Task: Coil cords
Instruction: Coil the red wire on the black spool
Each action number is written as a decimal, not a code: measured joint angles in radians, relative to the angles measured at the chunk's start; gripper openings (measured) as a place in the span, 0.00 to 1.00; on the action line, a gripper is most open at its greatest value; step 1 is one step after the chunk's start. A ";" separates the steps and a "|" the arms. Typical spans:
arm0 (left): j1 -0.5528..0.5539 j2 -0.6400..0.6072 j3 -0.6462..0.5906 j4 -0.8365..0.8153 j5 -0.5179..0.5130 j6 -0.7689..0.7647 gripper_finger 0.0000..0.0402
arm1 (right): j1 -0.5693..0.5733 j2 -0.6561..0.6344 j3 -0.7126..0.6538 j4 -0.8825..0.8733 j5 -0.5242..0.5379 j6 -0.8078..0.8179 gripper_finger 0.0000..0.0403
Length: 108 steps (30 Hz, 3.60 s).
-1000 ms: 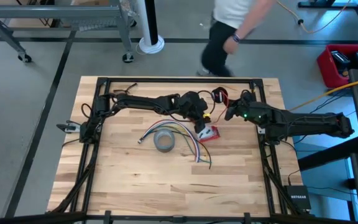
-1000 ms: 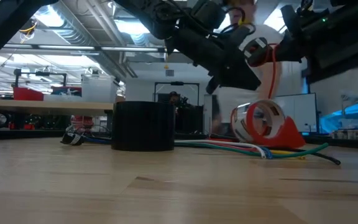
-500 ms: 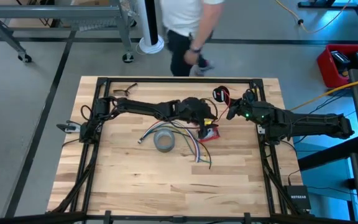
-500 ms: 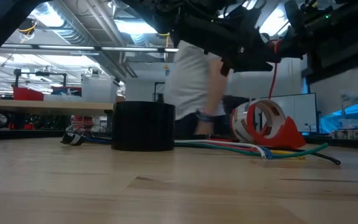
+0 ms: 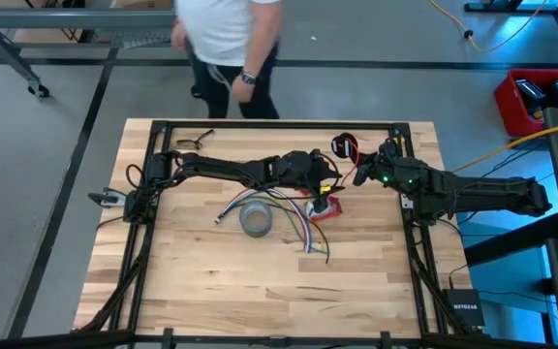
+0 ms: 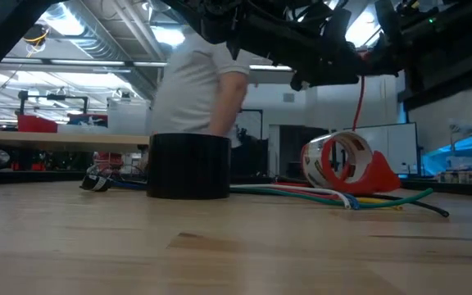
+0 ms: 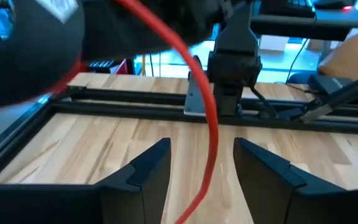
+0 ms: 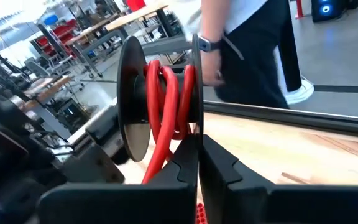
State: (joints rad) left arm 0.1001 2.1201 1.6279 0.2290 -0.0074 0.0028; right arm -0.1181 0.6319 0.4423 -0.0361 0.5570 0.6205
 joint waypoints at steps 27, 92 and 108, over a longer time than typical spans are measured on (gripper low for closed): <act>-0.001 0.000 0.000 -0.079 0.000 -0.029 0.17 | 0.000 0.000 0.000 0.088 -0.053 0.000 0.01; 0.338 0.000 0.000 -0.267 0.734 -1.124 0.00 | 0.000 0.207 0.000 -0.249 -0.183 0.106 0.01; 0.294 -0.001 0.000 -0.093 0.726 -1.252 0.00 | 0.000 0.299 -0.001 -0.052 -0.187 0.098 0.01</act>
State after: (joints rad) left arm 0.3942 2.1189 1.6279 0.1361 0.7183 -1.2493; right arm -0.1182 0.9306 0.4416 -0.0877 0.3700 0.7186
